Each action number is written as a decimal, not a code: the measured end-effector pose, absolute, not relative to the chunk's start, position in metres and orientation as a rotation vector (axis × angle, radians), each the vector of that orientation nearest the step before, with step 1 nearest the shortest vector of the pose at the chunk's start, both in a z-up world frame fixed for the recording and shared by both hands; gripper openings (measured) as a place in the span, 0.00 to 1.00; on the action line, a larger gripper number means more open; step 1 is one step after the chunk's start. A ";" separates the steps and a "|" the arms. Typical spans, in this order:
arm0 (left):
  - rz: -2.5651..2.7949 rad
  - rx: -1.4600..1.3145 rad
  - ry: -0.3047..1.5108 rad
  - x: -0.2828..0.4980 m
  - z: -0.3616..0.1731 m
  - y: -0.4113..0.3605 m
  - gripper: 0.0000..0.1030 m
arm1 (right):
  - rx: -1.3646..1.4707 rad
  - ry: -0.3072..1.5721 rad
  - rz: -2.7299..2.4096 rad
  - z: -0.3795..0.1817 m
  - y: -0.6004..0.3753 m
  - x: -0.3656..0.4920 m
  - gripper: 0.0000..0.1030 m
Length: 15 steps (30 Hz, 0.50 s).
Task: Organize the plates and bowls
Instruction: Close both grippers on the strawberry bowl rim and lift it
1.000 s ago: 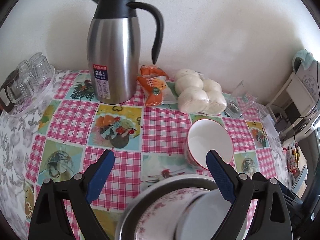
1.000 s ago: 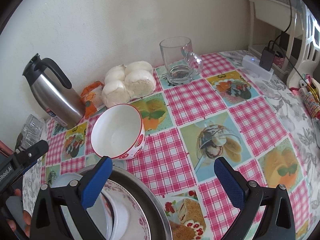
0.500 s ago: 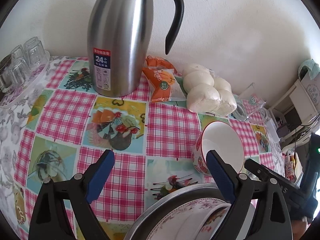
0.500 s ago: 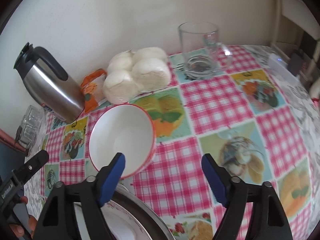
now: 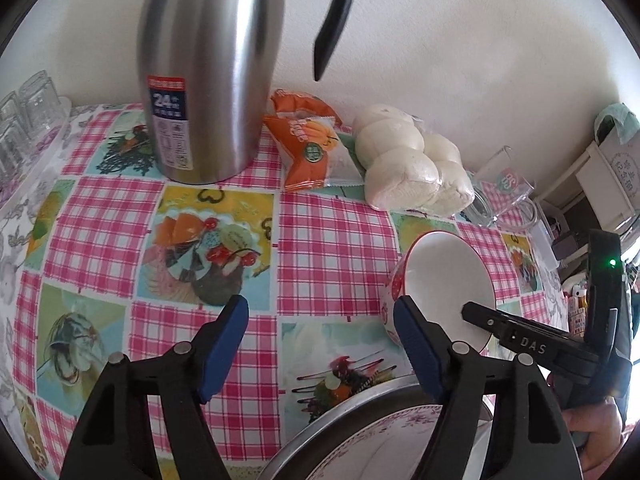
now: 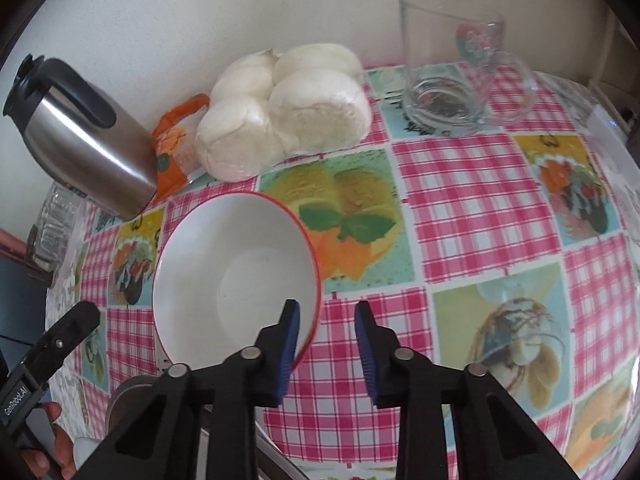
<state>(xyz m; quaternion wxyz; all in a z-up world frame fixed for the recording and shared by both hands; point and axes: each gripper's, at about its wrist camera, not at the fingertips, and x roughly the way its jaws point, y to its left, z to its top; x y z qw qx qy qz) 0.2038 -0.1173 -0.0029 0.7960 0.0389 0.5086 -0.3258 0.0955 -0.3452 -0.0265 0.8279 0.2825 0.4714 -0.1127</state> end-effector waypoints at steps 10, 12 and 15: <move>-0.766 0.038 1.142 0.208 -0.015 -0.131 0.58 | 0.542 1.032 -0.164 -0.031 -0.332 0.125 0.11; -0.763 0.052 1.141 0.207 -0.016 -0.134 0.56 | 0.527 1.032 -0.143 -0.031 -0.327 0.131 0.10; -0.761 0.073 1.142 0.208 -0.018 -0.138 0.46 | 0.495 1.035 -0.116 -0.030 -0.320 0.138 0.10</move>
